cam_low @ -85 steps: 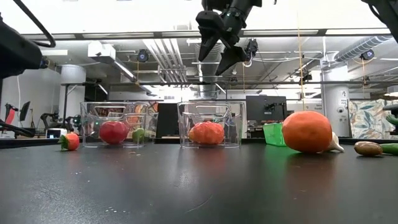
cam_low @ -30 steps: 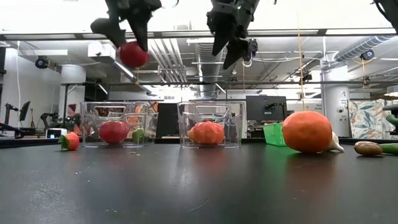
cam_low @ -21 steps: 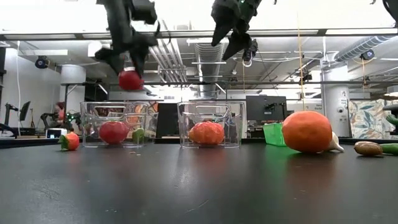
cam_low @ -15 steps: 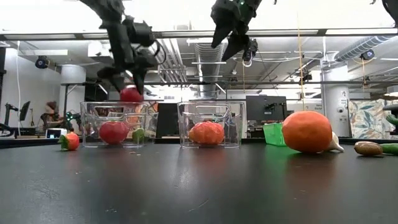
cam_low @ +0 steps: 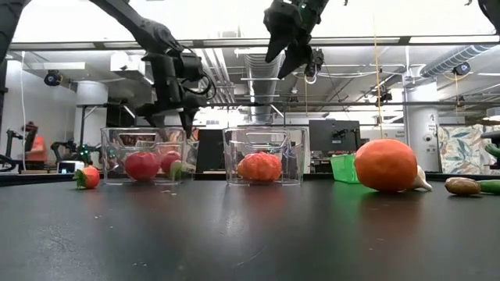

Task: Sort produce into baskets
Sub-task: Put the bottom tomato into the left transparent bin, then put the top garlic into the green bin

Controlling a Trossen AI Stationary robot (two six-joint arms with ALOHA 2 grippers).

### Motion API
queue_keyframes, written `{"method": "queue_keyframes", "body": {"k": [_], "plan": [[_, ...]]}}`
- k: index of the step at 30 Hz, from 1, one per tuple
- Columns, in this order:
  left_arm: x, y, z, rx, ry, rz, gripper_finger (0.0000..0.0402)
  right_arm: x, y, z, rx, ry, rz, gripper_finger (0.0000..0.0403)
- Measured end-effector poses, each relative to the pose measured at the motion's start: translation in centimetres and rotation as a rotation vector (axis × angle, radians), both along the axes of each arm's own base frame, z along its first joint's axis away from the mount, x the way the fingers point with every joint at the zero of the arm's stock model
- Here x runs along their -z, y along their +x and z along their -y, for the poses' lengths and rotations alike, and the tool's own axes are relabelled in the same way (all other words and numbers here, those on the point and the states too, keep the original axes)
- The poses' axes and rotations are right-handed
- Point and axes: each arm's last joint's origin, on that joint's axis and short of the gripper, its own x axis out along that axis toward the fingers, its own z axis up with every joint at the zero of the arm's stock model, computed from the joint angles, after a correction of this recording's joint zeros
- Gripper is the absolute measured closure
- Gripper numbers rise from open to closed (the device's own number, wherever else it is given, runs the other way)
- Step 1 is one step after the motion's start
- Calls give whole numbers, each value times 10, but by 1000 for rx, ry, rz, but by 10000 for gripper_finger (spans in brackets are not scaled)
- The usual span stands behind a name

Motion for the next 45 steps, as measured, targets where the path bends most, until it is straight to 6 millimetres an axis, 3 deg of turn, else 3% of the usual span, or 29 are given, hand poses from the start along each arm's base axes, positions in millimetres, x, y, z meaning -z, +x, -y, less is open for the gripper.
{"method": "queue_keyframes", "body": {"k": [6,12,19,26,30,36,41,45], "plan": [[-18,-5,10,32,21,6,56,2,-3,-1,55,51,-28,7],[-56,-8,44,106,96,81,56,5,-14,-12,140,149,-139,7],[-91,0,99,263,184,188,55,11,-16,-48,196,237,-276,7],[-107,6,144,328,278,208,55,18,-28,-90,229,203,-437,7],[-113,7,164,359,299,229,55,23,-51,-105,207,200,-472,7],[-117,8,186,426,301,261,55,42,-103,-122,-74,155,-477,7],[-118,10,195,442,318,260,55,80,-136,-129,-178,165,-424,7],[-118,10,197,426,329,259,55,113,-148,-130,-195,157,-393,7]]}}
